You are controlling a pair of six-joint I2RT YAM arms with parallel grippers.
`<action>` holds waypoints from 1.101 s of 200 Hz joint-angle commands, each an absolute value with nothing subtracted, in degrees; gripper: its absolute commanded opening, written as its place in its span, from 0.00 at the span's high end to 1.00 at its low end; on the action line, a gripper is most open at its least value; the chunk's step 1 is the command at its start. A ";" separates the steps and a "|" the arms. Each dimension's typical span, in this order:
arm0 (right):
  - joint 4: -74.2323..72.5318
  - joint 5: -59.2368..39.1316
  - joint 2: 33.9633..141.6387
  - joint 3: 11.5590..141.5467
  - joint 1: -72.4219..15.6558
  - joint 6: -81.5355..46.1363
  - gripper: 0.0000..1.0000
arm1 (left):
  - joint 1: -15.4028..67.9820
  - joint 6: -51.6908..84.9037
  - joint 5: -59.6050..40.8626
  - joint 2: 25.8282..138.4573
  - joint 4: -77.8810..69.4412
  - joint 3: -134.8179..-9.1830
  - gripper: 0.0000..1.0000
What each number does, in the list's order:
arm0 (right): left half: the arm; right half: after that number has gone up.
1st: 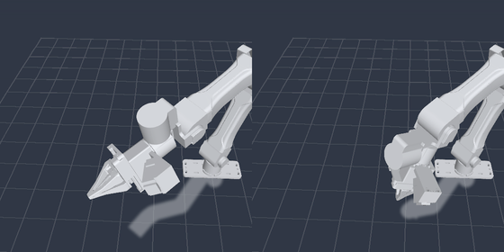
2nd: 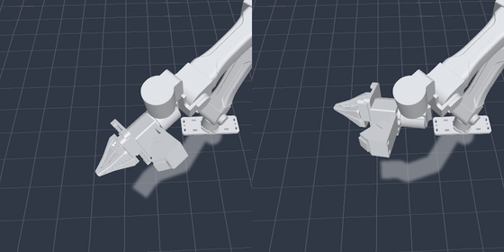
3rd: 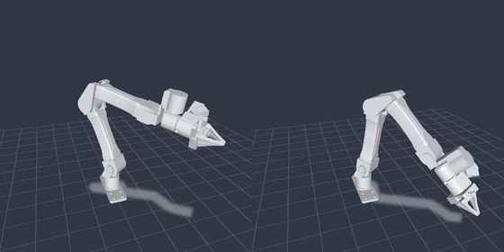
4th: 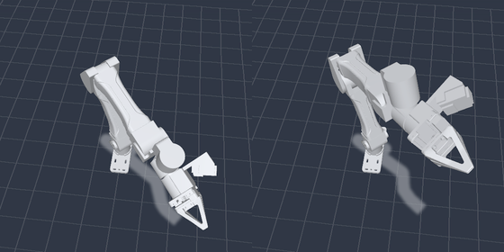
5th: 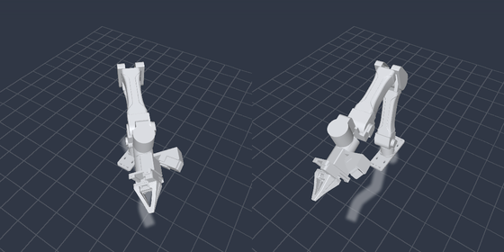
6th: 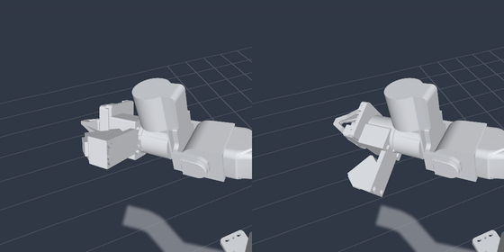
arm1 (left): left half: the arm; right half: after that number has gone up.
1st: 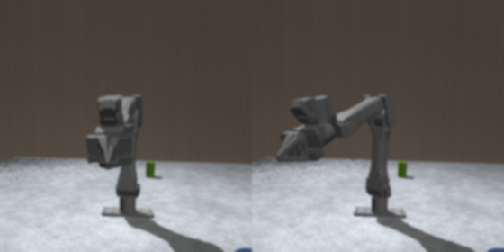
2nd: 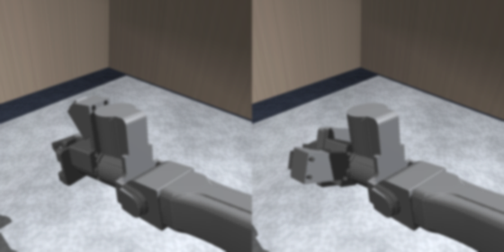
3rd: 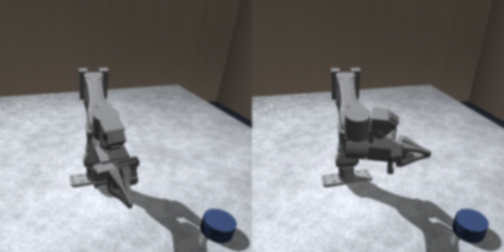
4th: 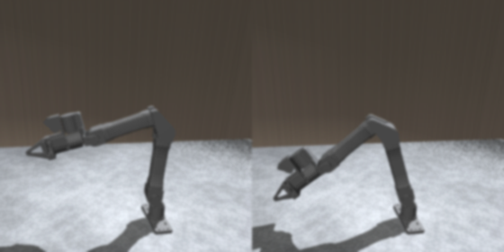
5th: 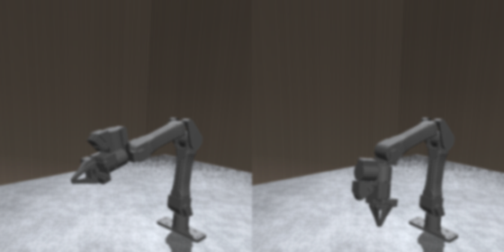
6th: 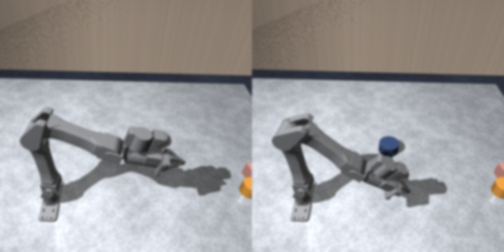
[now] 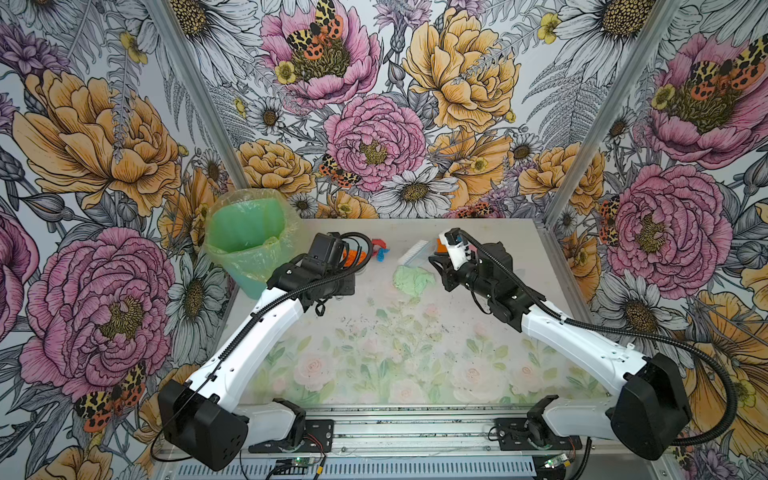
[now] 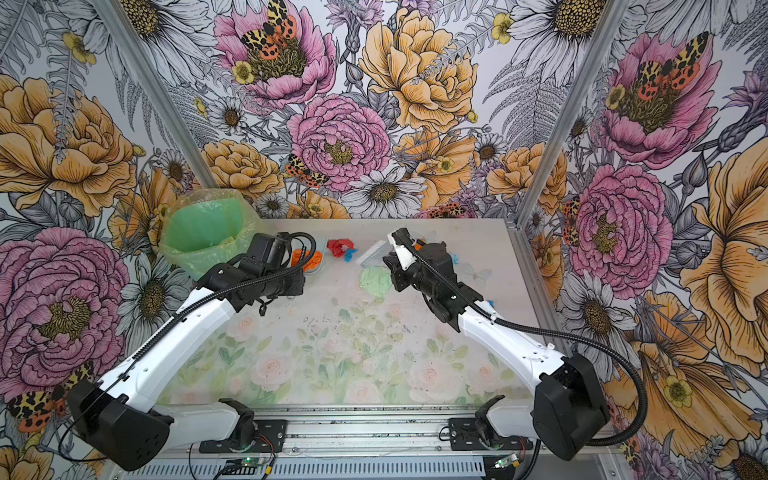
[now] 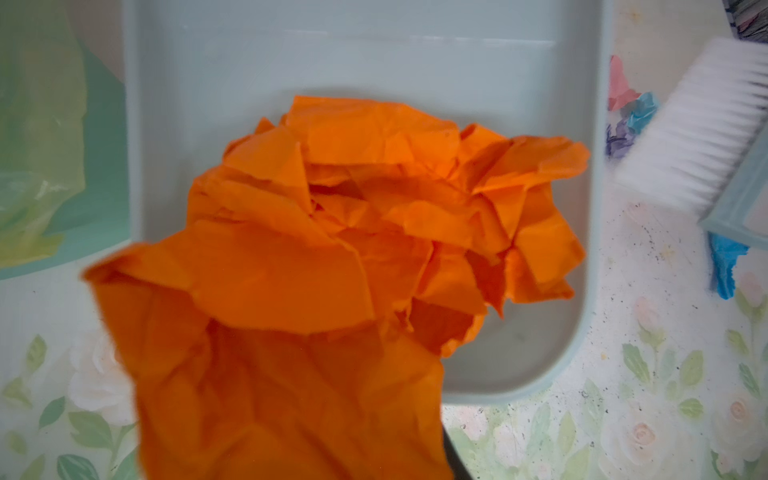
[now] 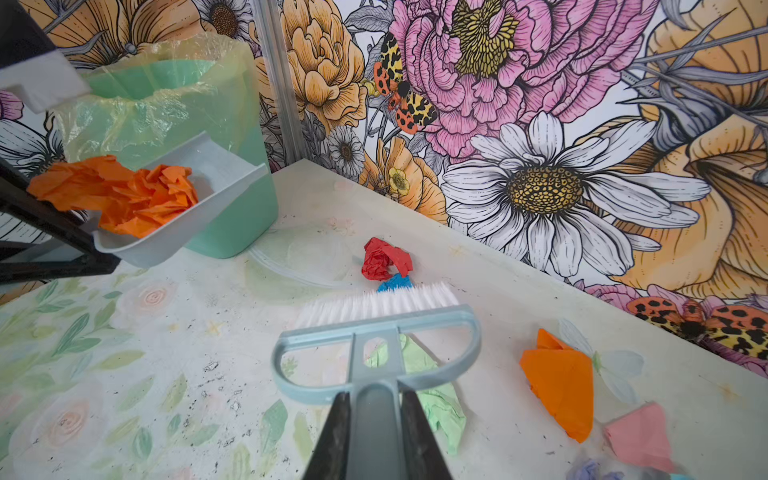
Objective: Sweep away the paper scraps from the table
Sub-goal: 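Carry the dustpan to the green bin and tip it with the left gripper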
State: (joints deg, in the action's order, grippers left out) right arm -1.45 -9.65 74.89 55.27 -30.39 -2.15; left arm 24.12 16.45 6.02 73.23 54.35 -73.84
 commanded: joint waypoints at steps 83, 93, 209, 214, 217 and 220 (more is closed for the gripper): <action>-1.58 -9.49 73.80 54.53 -29.78 -3.32 1.00 | 16.24 9.37 2.19 76.49 58.43 -86.77 0.96; -1.50 -9.49 73.87 54.52 -29.74 -3.35 1.00 | 15.12 9.09 1.44 76.48 58.45 -87.46 0.96; -0.70 -10.19 74.19 54.56 -29.74 -3.43 1.00 | 1.65 9.76 -7.49 79.14 58.36 -93.46 1.00; -0.81 -10.20 74.11 54.52 -29.70 -3.42 1.00 | 1.07 9.76 -8.23 79.42 58.36 -93.79 1.00; -0.79 -10.20 74.16 54.43 -29.77 -3.43 1.00 | 0.83 9.69 -8.65 79.57 58.36 -94.00 1.00; -0.79 -10.20 74.14 54.48 -29.70 -3.43 1.00 | 0.45 9.80 -9.12 79.73 58.36 -94.25 1.00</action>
State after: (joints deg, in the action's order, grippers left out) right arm -0.43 -9.74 74.85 54.57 -30.26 -2.59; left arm 2.59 10.04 -4.45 78.65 58.59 -91.57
